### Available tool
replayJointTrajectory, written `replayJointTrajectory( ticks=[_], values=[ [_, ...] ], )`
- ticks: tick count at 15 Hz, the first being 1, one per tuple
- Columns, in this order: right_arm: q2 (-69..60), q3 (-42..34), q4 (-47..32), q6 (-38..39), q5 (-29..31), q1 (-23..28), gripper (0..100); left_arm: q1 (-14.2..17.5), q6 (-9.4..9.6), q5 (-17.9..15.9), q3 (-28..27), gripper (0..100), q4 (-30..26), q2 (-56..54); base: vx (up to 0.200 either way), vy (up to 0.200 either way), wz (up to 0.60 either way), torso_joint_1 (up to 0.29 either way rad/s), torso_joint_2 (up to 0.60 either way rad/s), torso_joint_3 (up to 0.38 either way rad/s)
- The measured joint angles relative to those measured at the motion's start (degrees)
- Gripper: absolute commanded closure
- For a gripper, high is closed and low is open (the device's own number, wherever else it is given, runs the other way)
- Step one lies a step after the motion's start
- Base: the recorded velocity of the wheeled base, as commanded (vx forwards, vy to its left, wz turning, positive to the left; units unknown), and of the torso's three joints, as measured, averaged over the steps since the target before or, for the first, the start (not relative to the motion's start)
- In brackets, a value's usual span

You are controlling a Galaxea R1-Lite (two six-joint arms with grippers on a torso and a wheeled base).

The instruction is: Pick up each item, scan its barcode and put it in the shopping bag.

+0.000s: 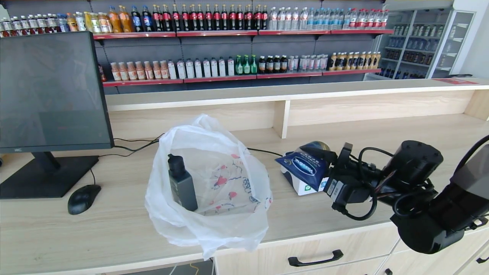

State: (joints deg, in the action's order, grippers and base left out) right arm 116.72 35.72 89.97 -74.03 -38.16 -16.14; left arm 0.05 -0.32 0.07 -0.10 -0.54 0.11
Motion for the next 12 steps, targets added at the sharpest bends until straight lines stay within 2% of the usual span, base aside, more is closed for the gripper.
replayJointTrajectory(
  ticks=[12],
  values=[
    [2.73,0.11,0.00,-1.51,0.01,-0.11,100,0.02,0.00,0.00,0.00,0,0.00,0.00,0.000,0.000,0.00,0.000,0.00,0.000]
  ],
)
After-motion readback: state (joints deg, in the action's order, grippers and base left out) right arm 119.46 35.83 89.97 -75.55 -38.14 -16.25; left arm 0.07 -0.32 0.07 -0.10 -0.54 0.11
